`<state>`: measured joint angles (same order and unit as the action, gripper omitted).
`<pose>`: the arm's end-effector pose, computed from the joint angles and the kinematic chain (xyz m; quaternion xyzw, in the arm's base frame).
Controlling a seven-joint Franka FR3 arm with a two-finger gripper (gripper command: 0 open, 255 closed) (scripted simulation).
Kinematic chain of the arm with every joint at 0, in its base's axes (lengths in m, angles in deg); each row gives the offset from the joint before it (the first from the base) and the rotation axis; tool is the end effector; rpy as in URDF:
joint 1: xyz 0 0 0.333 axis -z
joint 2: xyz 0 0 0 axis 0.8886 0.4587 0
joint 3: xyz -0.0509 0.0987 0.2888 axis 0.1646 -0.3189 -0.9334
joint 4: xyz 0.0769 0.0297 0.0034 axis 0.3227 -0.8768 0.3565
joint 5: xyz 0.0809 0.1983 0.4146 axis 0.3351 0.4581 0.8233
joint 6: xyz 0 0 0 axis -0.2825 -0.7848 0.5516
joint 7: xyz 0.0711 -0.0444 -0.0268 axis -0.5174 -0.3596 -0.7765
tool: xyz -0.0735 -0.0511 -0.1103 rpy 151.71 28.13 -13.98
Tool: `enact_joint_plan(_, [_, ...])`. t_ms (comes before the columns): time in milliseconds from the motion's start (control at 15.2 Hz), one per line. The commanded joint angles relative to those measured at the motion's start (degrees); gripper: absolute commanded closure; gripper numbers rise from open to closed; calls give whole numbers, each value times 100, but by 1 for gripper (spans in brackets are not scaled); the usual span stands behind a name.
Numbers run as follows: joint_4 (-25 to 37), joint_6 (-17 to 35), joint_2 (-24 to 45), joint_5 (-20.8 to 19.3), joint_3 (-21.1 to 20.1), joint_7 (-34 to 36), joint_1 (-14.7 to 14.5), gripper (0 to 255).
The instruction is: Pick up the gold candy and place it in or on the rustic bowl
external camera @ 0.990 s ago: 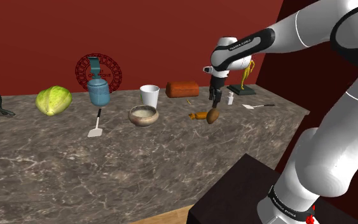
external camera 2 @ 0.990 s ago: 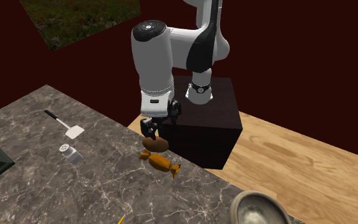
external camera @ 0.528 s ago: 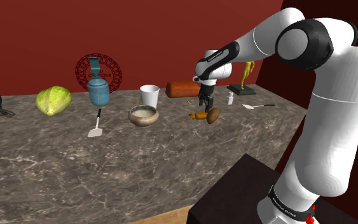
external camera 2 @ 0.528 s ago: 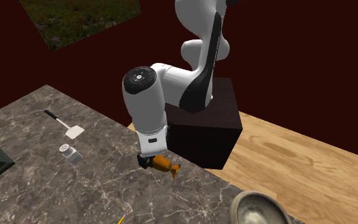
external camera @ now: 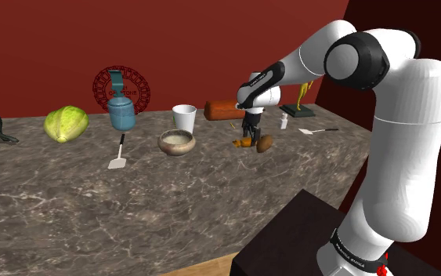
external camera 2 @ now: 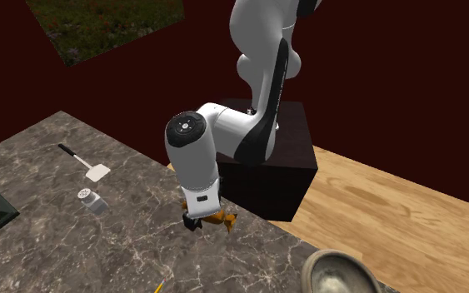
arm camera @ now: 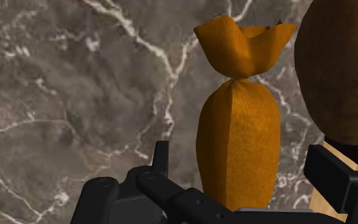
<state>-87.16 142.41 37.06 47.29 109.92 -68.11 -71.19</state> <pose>0.6054 -0.1925 0.2190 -0.8484 -0.5292 0.0070 0.0133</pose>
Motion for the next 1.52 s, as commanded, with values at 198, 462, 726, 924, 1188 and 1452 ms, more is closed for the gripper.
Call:
enact_joint_plan(198, [-42,59,18,18,-9,-10,0,0])
enact_joint_plan(462, [-41,58,17,17,-8,-10,0,255])
enact_joint_plan(726, [-41,58,17,17,-8,-10,1,255])
enact_joint_plan(924, [-42,59,17,17,-8,-10,0,255])
enact_joint_plan(1188, [-2,-69,-83,-51,18,36,-21,255])
enact_joint_plan(1452, [93,-331,-274,-178,63,122,-57,255])
